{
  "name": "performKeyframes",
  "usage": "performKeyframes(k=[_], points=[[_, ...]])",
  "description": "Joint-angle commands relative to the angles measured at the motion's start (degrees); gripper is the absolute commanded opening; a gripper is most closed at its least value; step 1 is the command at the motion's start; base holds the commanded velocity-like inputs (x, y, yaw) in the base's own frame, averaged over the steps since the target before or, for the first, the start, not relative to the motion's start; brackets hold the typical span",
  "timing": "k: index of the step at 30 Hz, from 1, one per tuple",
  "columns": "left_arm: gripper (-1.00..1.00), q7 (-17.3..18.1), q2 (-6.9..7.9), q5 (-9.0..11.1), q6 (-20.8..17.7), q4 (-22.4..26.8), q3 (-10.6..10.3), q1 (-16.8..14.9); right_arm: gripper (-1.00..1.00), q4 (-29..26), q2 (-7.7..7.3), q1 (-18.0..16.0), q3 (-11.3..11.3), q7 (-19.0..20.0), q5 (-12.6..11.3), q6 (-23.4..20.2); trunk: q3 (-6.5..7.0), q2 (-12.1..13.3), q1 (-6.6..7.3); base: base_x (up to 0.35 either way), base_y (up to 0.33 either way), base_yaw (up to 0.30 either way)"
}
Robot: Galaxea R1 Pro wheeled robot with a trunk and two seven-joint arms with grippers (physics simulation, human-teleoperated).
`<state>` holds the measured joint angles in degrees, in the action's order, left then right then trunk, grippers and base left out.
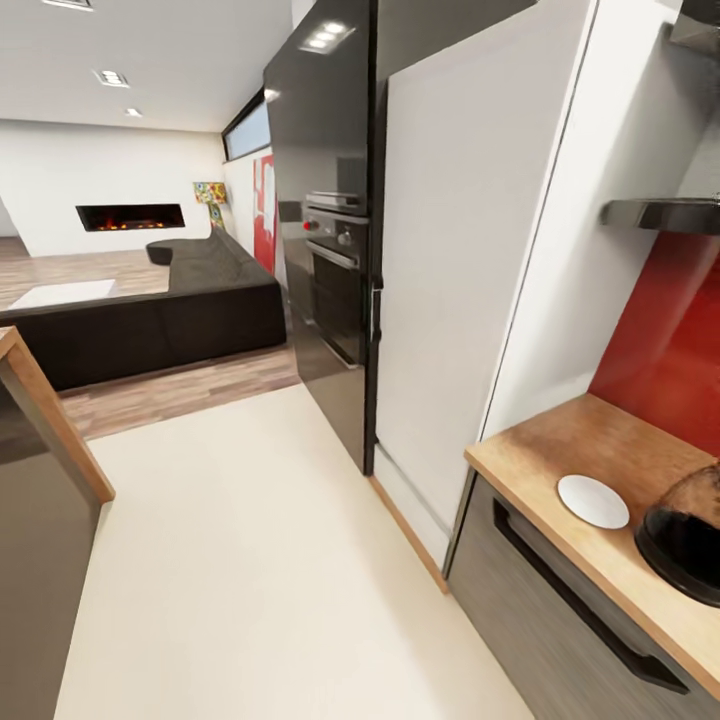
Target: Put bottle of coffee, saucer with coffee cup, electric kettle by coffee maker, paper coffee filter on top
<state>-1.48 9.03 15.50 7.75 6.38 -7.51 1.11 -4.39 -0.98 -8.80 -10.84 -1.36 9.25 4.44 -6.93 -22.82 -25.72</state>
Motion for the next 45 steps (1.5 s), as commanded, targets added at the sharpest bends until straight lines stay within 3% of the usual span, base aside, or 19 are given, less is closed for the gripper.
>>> performKeyframes(k=[1,30,37,45], points=[[1.00,-0.2,0.02,0.5,0.1,0.1,-0.5,0.0,1.00,0.1,0.01,-0.1,-0.5,-0.1,0.6,0.2,-0.07,-0.1,-0.06,0.252,0.156,-0.262],[1.00,-0.1,0.01,0.0,0.2,0.2,-0.5,0.0,1.00,0.1,0.01,-0.1,-0.5,0.1,0.6,0.3,-0.02,-0.1,-0.06,0.035,0.015,-0.284],[1.00,-0.1,-1.18,-0.3,0.2,0.2,-0.8,0.0,1.00,0.1,0.01,-0.1,-0.5,0.1,0.6,0.3,-0.02,-0.1,-0.06,0.009,0.010,-0.287],[1.00,-0.1,-1.53,-0.4,0.2,0.2,-0.8,0.0,1.00,0.1,0.01,-0.1,-0.5,0.1,0.6,0.3,-0.02,-0.1,-0.06,0.156,0.221,-0.286]])
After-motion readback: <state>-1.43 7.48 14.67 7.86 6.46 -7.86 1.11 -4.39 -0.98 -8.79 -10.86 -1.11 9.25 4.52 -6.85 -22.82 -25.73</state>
